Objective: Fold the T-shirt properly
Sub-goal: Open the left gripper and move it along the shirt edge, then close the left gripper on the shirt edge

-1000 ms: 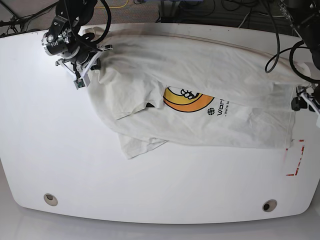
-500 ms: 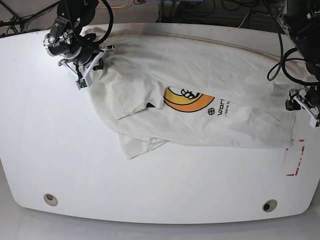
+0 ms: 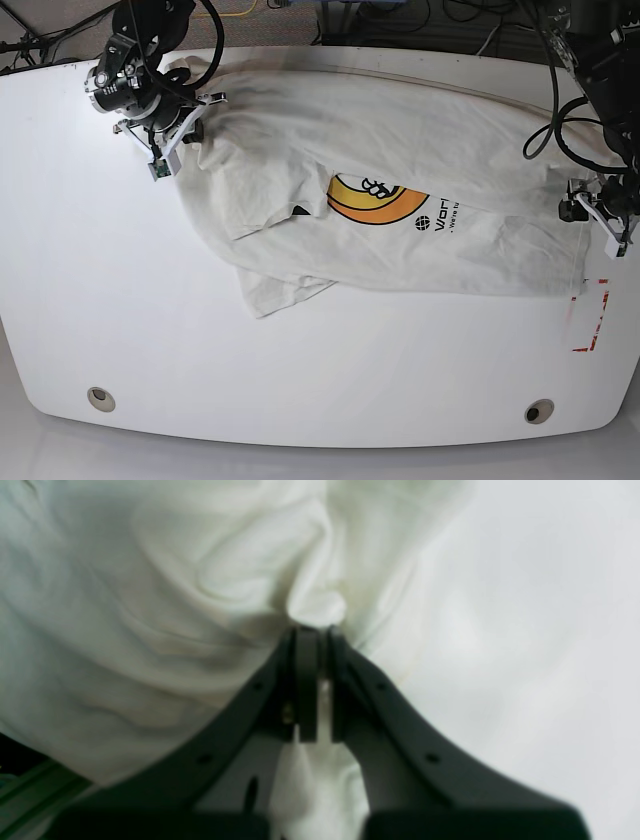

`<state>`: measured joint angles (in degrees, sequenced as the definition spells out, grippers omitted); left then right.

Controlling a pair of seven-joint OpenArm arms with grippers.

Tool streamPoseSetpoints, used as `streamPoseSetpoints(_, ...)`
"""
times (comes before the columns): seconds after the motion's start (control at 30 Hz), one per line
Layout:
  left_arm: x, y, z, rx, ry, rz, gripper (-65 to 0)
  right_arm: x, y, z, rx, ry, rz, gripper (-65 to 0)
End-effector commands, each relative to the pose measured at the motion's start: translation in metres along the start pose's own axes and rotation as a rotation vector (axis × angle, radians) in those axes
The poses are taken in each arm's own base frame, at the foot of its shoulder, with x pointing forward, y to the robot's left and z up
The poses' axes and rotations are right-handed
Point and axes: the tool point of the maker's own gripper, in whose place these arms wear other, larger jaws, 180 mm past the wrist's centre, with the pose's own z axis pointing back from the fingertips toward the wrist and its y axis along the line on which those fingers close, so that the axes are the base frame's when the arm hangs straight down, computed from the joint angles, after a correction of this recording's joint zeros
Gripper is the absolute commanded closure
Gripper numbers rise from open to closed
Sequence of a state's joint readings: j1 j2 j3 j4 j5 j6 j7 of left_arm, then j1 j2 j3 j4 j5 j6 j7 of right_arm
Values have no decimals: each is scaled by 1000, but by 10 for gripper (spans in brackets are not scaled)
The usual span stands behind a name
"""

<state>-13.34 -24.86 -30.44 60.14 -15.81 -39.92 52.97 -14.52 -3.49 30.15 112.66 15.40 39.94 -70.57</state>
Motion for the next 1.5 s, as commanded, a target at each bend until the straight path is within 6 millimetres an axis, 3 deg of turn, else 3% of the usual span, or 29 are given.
streamPoseSetpoints(0.0,14,-1,2,1,-39,-7,-419,11,0,3,0,-43,7,0)
streamPoseSetpoints(0.33,-3,-8,-9,-5,41,-46,-408,11,-3,4,-6,-45,6,0)
streamPoseSetpoints(0.43,-8,-8,-11,-10,56,-44,-343,11,-3,4,-7,-45,5,0)
streamPoseSetpoints(0.63,-4,-7,-9,-5,46,-48,-129,10,-1,1,2,-39,1,0)
streamPoseSetpoints(0.73,1,-6,-6,4,35,-60,-81,11,-2,1,2,-43,1,0)
streamPoseSetpoints(1.17,17,4,22,84,-8,-173,-61,14,-1,1,4,-49,5,0)
streamPoseSetpoints(1.27,16,3,24,91,-9,-187,-4,17,-2,1,3,-55,6,0)
streamPoseSetpoints(1.47,5,9,31,114,36,-209,0,20,-2,1,2,-61,7,0)
